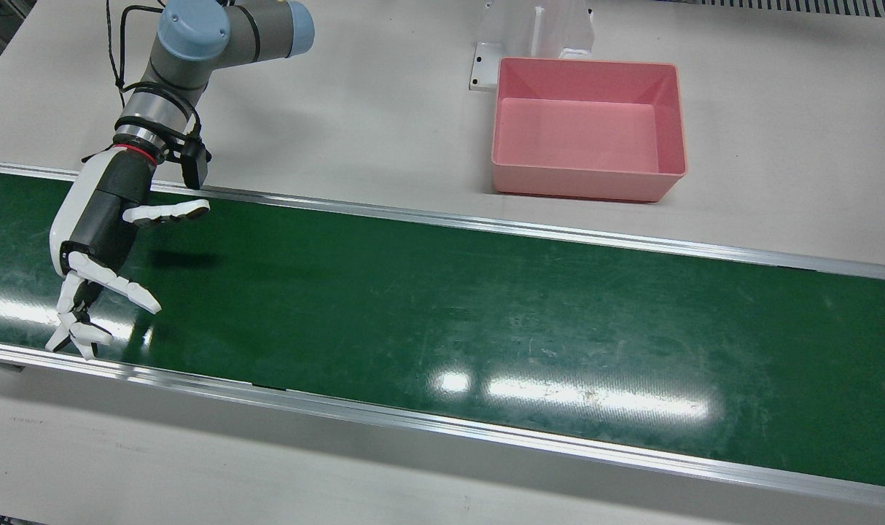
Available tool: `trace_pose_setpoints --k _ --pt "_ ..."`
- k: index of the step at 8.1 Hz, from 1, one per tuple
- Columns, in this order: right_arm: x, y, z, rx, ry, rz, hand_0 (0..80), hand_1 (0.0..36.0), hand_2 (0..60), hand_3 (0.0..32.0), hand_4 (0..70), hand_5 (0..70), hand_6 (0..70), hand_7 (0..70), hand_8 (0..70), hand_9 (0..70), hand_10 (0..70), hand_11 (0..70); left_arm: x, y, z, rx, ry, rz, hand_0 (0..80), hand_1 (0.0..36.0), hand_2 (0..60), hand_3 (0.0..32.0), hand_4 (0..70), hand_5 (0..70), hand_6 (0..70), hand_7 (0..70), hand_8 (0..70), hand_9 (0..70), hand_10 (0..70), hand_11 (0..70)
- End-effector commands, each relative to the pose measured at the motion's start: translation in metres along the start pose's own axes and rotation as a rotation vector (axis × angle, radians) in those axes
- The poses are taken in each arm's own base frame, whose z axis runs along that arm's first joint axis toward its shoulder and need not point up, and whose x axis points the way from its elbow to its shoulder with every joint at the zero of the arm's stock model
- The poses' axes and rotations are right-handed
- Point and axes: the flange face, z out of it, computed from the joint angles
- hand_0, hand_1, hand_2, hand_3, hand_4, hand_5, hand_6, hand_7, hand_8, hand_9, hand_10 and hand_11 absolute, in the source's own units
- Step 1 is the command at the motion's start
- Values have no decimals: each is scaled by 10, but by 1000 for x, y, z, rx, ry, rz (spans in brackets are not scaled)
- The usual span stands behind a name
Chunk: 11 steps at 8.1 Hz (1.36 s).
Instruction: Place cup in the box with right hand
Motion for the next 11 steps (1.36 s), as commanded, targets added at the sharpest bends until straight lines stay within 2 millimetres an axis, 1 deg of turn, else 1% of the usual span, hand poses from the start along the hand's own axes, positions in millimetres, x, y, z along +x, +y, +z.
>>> trace_pose_setpoints --k 1,2,3,5,7,8,9,10,11 --pt "-14 -22 11 26 -18 -1 425 0 1 16 461 10 77 437 101 211 11 14 0 0 0 0 1 2 0 0 0 0 0 0 0 0 0 0 0 0" --pt "-23 -39 9 42 -16 26 420 0 0 16 441 11 77 432 103 208 15 20 0 0 0 0 1 0 0 0 0 0 0 0 0 0 0 0 0 0" --pt "-37 -51 13 44 -7 29 417 0 0 28 404 12 73 414 102 203 16 21 0 0 0 0 1 0 0 0 0 0 0 0 0 0 0 0 0 0" --pt "-41 -69 8 53 -1 33 411 0 0 36 373 14 70 395 102 198 21 30 0 0 0 0 1 0 0 0 0 0 0 0 0 0 0 0 0 0" --pt "-34 -93 11 21 -24 68 400 0 0 26 341 17 72 383 112 202 40 58 0 0 0 -1 1 0 0 0 0 0 0 0 0 0 0 0 0 0" --pt "-35 -93 12 16 -28 72 396 0 0 22 343 17 75 391 114 206 45 65 0 0 0 0 1 0 0 0 0 0 0 0 0 0 0 0 0 0" --pt "-34 -88 14 8 -21 74 396 0 0 10 360 16 78 408 113 210 46 65 0 0 0 0 1 0 0 0 0 0 0 0 0 0 0 0 0 0" --pt "-34 -88 14 9 -21 73 396 0 0 4 379 15 80 419 113 214 44 62 0 0 0 0 -1 2 0 0 0 0 0 0 0 0 0 0 0 0" --pt "-33 -91 13 13 -19 63 403 0 0 10 399 14 79 428 112 215 34 47 0 0 0 0 1 2 0 0 0 0 0 0 0 0 0 0 0 0"
